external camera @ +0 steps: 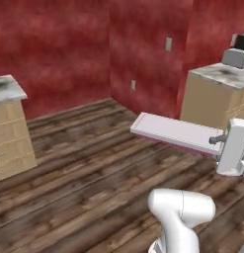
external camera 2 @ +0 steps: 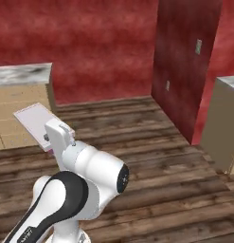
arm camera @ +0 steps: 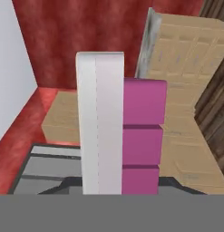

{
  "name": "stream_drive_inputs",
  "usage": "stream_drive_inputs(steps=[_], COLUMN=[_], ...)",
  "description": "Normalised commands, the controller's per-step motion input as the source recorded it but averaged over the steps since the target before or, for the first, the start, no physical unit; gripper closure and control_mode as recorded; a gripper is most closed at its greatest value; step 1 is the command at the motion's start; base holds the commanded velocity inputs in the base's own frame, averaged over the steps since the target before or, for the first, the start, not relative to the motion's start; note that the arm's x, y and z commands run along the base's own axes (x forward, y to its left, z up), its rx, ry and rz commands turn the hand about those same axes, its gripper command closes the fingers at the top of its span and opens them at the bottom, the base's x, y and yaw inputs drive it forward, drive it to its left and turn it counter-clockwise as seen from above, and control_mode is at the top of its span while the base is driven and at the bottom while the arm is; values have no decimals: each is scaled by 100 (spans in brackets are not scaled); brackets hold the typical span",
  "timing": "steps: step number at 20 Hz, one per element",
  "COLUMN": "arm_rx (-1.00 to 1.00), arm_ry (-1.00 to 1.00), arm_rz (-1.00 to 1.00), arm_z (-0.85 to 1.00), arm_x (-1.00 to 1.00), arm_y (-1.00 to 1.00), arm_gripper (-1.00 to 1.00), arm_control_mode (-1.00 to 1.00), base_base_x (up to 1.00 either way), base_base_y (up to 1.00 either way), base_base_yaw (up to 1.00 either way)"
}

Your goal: The ice cube tray has been filled with water. Take the tray and place it in the freezer to make ice. Close the freezer door after placing the tray.

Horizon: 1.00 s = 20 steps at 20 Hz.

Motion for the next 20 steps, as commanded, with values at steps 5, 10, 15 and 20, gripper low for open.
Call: stream_drive_inputs(steps=[5, 10, 15, 20], arm_rx=[0, 0, 0, 0], arm_ry=[0, 0, 0, 0], arm_rz=[0, 0, 0, 0], arm_z=[0, 0, 0, 0], arm_x=[0, 0, 0, 0], arm_y=[0, 0, 0, 0], arm_gripper=[100, 100, 100, 100], arm_control_mode=[100, 100, 100, 100], base_base_x=[0, 0, 0, 0], base_base_y=[0, 0, 0, 0], base_base_yaw=[-59, -60, -60, -61])
